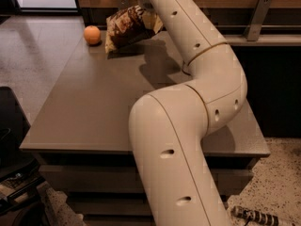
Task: Move brown chip bag near orange
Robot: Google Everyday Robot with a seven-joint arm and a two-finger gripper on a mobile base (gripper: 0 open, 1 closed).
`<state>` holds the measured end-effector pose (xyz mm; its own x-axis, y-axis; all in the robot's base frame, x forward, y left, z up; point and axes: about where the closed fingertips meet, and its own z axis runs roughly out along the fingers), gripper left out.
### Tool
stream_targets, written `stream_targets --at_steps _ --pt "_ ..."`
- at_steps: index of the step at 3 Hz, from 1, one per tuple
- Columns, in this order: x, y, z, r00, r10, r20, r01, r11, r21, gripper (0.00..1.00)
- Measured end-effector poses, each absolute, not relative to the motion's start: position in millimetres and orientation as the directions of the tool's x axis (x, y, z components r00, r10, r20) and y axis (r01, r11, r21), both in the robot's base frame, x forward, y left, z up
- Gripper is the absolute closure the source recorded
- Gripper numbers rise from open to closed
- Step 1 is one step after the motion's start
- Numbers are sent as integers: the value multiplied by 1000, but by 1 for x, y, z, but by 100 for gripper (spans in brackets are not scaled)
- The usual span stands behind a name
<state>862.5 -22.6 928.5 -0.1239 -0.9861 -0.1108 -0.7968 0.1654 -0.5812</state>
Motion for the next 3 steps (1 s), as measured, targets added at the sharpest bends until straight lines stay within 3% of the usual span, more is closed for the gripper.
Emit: stream_targets --at_steps 1,2,3 --pt "864 -22 925 -123 -986 -109 -798 164 -580 12" --pt "865 -21 921 -122 -987 -108 -800 162 -578 0" --pt "865 -21 921 -122 -987 -108 -800 162 -578 0"
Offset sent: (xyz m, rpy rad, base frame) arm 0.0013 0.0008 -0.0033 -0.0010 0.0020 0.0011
